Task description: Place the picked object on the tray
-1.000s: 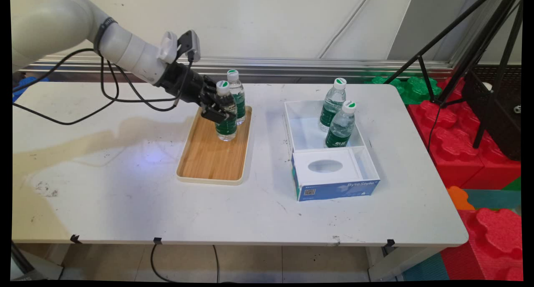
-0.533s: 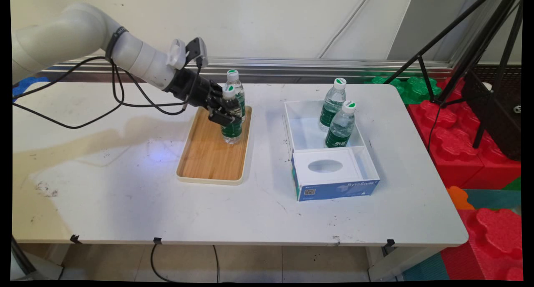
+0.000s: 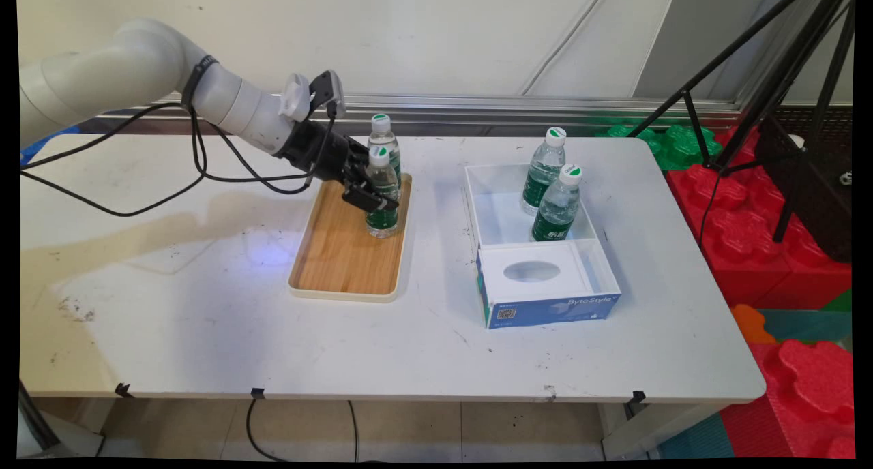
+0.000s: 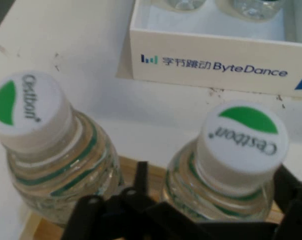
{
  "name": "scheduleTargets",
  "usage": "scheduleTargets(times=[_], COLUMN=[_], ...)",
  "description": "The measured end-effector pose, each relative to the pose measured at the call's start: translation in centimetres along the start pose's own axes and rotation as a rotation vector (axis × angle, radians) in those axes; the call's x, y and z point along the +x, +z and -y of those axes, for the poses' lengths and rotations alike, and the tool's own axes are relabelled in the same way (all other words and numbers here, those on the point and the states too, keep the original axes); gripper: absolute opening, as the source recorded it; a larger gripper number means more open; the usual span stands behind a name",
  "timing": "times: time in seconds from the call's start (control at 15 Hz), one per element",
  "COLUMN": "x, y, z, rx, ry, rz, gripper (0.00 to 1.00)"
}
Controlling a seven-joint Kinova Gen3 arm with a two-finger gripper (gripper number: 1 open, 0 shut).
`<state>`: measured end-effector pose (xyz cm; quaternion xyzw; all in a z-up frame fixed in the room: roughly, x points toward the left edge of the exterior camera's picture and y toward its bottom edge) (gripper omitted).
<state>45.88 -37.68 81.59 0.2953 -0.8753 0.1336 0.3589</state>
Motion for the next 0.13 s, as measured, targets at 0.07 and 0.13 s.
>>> scheduleTargets(times=[0.07, 0.13], x=[-0.12, -0.18], y=[0.06, 0.10], z=[-0.03, -0.05], rx=[-0.002, -0.004], ry=[0.000, 0.000], rz=[-0.001, -0.001], gripper=[1.00, 1.00])
